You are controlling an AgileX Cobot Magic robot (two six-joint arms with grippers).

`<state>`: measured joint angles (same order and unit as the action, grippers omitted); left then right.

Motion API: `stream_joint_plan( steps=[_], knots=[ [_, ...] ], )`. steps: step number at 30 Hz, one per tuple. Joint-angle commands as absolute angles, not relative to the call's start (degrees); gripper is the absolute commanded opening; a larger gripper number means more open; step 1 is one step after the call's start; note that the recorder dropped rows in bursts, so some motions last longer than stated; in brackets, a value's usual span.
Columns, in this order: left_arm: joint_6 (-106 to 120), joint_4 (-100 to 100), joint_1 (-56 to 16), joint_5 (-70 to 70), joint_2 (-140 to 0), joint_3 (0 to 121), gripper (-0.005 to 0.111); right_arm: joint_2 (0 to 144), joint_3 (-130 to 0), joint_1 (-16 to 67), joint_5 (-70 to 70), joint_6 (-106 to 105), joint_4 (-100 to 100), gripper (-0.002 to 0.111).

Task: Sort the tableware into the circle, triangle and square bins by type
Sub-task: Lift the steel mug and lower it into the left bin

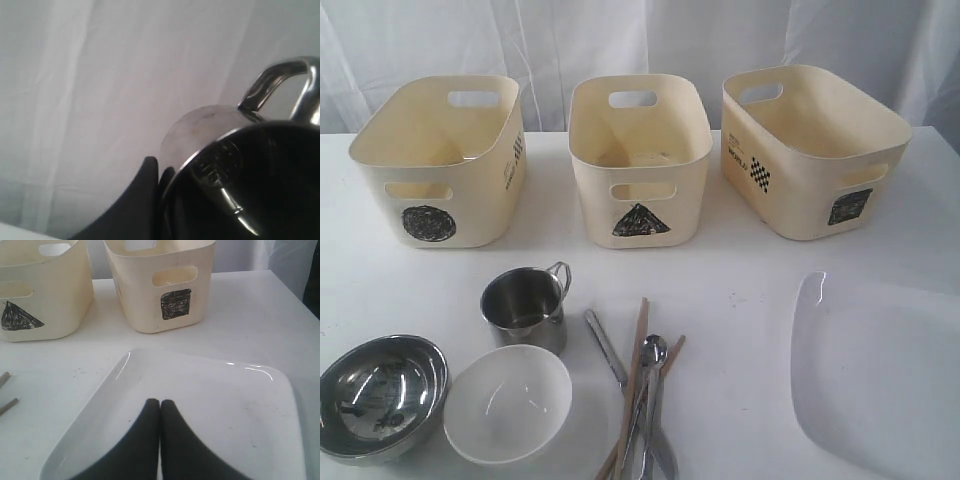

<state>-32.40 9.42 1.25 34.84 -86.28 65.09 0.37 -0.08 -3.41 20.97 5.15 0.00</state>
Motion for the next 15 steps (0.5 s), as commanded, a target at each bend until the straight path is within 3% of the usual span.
stream_joint_plan(
  steps=[1, 4, 9, 15],
  knots=[
    [-39.04, 18.92, -1.91, 21.43, -96.95, 74.26, 0.0, 0.0, 0.0, -3.39, 20.26, 4.9, 0.0, 0.0],
    [-44.41, 25.34, -3.55, 11.4, -100.3, 77.28, 0.0, 0.0, 0.0, -3.39, 20.26, 4.9, 0.0, 0.0],
    [-45.01, 37.12, -7.76, 6.52, -102.66, 80.56, 0.0, 0.0, 0.0, -3.39, 20.26, 4.9, 0.0, 0.0],
    [-45.01, 35.55, -9.88, -2.64, -107.43, 83.41, 0.0, 0.0, 0.0, -3.39, 20.26, 4.9, 0.0, 0.0]
  ],
)
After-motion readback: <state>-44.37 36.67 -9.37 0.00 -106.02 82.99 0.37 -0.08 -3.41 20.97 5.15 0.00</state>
